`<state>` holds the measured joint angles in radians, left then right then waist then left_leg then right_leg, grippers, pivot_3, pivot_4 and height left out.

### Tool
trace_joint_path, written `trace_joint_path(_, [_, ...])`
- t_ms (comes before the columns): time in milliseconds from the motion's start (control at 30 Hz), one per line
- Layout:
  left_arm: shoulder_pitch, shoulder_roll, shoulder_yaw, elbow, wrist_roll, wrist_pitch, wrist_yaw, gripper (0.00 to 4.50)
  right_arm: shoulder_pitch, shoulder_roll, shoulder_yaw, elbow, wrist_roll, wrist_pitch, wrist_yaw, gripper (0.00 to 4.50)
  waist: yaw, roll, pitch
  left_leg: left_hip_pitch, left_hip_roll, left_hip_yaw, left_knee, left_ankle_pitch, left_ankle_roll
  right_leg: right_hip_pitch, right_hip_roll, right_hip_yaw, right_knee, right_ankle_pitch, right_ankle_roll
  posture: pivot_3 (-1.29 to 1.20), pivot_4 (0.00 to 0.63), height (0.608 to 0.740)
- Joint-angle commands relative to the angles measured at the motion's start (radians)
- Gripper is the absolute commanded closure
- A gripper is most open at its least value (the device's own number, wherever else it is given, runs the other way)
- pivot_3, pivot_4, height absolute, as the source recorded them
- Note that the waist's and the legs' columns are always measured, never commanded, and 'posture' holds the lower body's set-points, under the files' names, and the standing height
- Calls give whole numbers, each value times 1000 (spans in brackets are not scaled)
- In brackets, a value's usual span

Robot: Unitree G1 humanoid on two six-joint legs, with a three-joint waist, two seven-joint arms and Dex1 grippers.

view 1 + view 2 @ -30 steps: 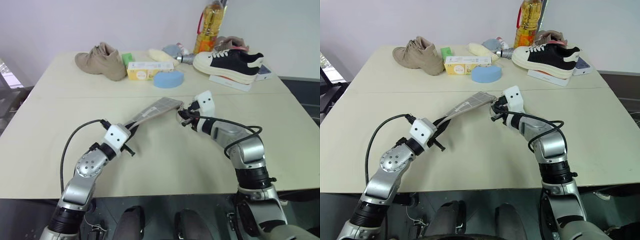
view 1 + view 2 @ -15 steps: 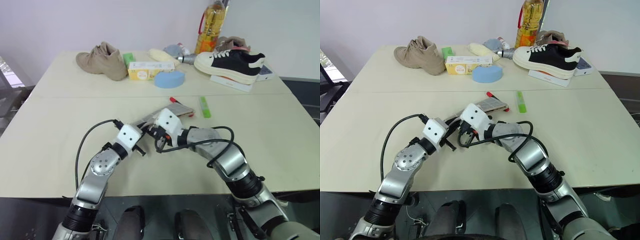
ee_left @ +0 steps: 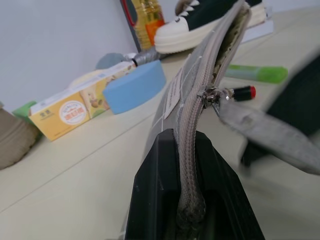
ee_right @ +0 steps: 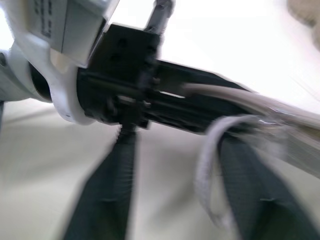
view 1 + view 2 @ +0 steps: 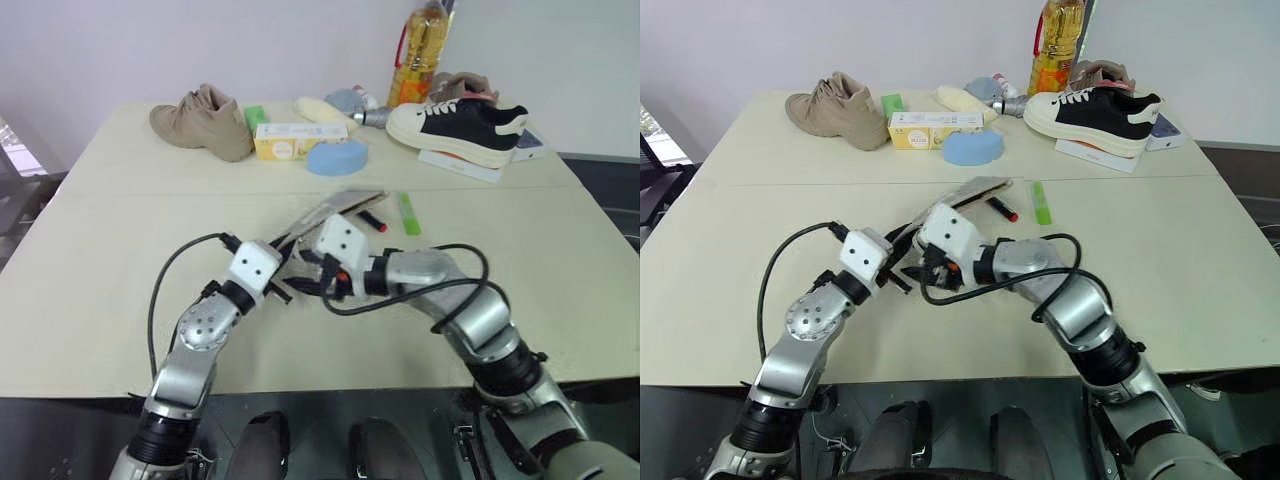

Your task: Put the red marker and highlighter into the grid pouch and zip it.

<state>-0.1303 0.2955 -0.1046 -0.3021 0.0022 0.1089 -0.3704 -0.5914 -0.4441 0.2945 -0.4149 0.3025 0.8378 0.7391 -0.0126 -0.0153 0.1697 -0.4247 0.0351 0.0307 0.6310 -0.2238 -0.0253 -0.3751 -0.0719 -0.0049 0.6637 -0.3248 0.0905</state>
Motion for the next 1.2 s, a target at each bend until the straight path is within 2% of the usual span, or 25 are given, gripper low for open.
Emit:
trace_joint_path(33, [2,38,91,-45,-21,-13,9,4500,19,-56,-106,31,11,-21,-2,473,0,0,0,0,0,0,0,0,0,0,0,0,0,0,0,0,150,740])
trace_joint_path(167, [2,91,156,-15,-7,-33,21,4500,-19,-54,-158,229,-58,-63,-97,473,-3,0,0,0,0,0,0,0,0,0,0,0,0,0,-1,0,150,740])
trace_joint_path(300, [14,146,197,50,18,-82,26,4500,-111,5,-183,505,-142,-155,-231,473,-5,0,0,0,0,1,0,0,0,-1,1,0,0,0,0,0,150,740])
trace_joint_path(600, [45,152,174,109,51,-134,36,4500,-218,108,-184,842,-189,-283,-257,473,-1,0,0,-2,0,3,-1,0,0,-4,1,0,0,0,0,0,150,740])
trace_joint_path(700, [56,144,170,106,58,-133,42,4500,-230,117,-191,897,-197,-306,-269,1273,-1,0,0,-2,-1,3,-1,0,0,-3,1,0,0,0,0,0,150,740])
trace_joint_path(833, [66,135,177,99,58,-131,46,4500,-219,113,-195,893,-203,-318,-260,3392,-2,0,0,-2,-1,3,-1,0,0,-4,1,0,0,0,0,0,150,740])
trace_joint_path(900, [67,134,178,99,57,-131,48,4500,-213,109,-193,880,-212,-326,-256,4263,-5,0,0,-2,0,3,-1,0,0,-4,0,0,1,0,0,0,150,740])
trace_joint_path(1200, [41,137,187,118,41,-132,44,4500,-125,30,-183,624,-219,-289,-174,4310,-1,0,0,-2,0,3,-1,0,0,-4,0,0,1,0,0,0,150,740])
